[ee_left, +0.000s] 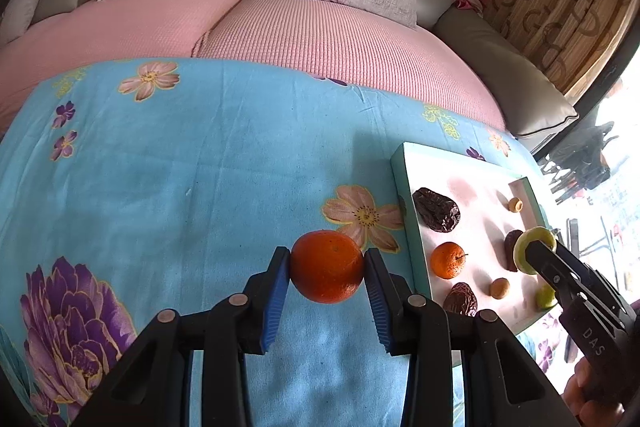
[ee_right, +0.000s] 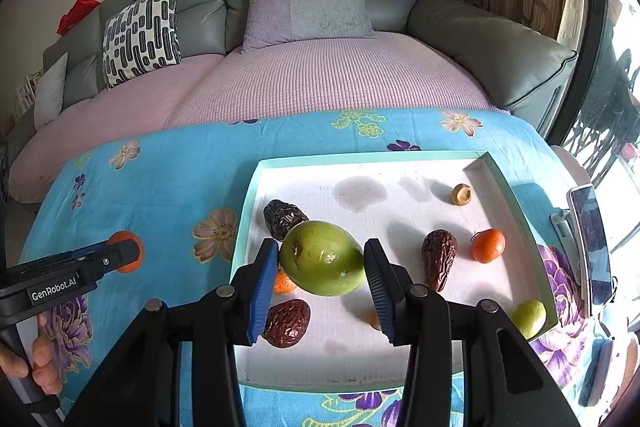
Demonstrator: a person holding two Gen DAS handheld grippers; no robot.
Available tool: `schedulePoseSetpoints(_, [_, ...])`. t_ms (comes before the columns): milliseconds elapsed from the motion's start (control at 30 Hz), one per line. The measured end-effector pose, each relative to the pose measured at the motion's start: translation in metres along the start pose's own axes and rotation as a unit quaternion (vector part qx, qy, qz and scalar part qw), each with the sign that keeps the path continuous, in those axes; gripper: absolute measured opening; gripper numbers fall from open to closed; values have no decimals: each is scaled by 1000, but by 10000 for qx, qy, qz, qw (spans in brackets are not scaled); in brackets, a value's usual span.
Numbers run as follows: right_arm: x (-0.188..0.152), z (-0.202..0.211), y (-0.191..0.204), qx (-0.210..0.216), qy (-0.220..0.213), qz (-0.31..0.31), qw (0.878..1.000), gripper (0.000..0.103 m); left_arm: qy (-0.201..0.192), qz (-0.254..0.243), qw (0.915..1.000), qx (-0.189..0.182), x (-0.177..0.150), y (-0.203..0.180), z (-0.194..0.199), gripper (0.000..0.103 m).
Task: Organize fruits
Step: 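Carry the green pear in the right tool while the left tool carries the tangerine over the tray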
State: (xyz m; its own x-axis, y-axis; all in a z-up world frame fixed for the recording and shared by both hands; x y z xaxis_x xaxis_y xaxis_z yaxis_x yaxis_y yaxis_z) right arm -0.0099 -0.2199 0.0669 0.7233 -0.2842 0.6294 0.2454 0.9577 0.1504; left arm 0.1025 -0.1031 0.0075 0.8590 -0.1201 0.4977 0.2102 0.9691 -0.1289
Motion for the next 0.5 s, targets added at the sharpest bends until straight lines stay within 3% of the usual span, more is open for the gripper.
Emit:
schedulePoseSetpoints(267, [-1, 8, -49, -497, -17, -574, 9971, 46, -37, -516, 9978, -403, -14, -38, 1, 40])
schedulePoseSetpoints(500, [-2, 19, -74, -692, -114, -847, 9939, 46, -213, -1175, 9903, -715, -28, -81, 4, 40])
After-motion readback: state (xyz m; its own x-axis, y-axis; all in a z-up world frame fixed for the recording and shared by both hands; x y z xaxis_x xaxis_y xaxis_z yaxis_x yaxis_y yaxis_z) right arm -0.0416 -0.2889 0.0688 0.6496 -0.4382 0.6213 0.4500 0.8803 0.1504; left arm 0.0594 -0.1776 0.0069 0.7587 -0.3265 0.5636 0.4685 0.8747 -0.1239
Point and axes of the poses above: each gripper's, at about its wrist camera, not at the fingertips, and z roughly against the way its jaws point, y to its left, x to its top, the point moved 1 cm from there along -z, roughly the way its jaws point, and after that the axes turned 11 degrees about x, right-handed, at the moved point
